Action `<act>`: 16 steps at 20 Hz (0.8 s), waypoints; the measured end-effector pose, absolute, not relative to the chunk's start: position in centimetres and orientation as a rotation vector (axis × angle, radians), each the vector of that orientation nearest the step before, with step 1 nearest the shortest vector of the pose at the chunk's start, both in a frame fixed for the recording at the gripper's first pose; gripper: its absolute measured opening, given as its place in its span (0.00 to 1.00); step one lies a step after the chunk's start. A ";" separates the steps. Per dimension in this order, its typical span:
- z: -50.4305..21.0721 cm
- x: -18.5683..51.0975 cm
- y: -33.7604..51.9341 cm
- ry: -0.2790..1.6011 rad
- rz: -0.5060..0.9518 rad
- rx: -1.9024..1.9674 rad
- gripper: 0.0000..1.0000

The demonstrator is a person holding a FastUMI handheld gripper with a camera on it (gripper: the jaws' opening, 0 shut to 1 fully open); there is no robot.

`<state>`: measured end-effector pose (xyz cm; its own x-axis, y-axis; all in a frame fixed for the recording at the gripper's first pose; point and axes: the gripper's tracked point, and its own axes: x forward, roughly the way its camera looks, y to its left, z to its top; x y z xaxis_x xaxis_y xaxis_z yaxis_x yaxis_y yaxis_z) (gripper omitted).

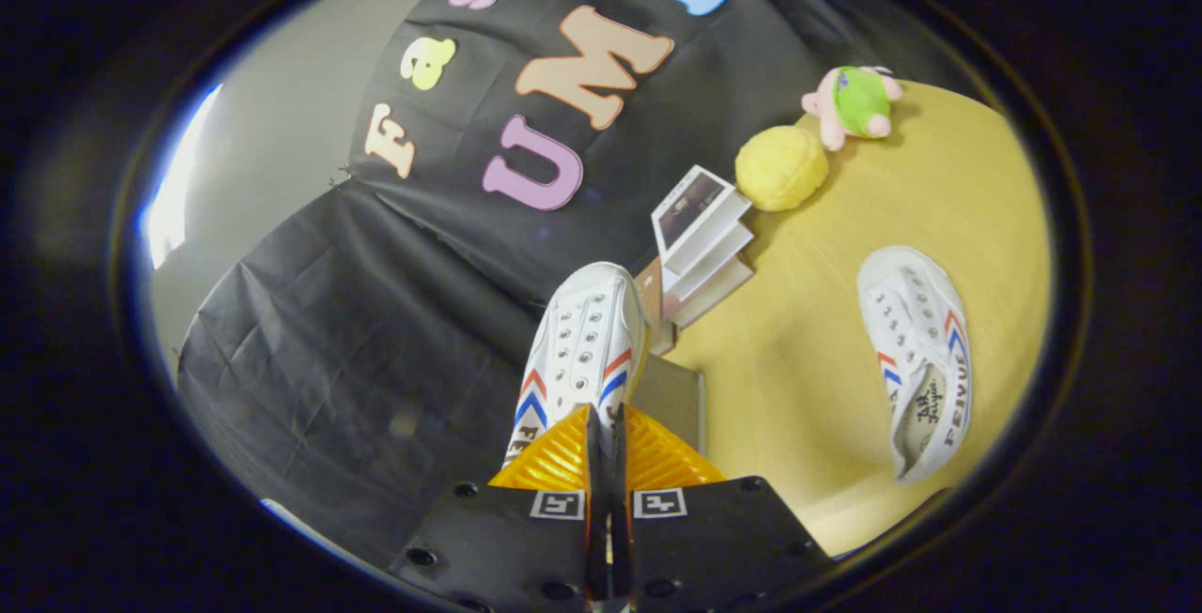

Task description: Open the storage box then place both shoes into the box .Put the left shoe in first, then the right shoe, with the right side of both shoes facing outward in a uniform manner.

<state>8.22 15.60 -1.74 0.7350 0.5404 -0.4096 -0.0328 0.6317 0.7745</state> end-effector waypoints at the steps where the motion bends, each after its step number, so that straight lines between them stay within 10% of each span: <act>1: -0.8 8.4 16.9 0.669 0.370 0.823 0.05; 16: -6.1 9.3 33.4 0.900 0.249 0.577 0.06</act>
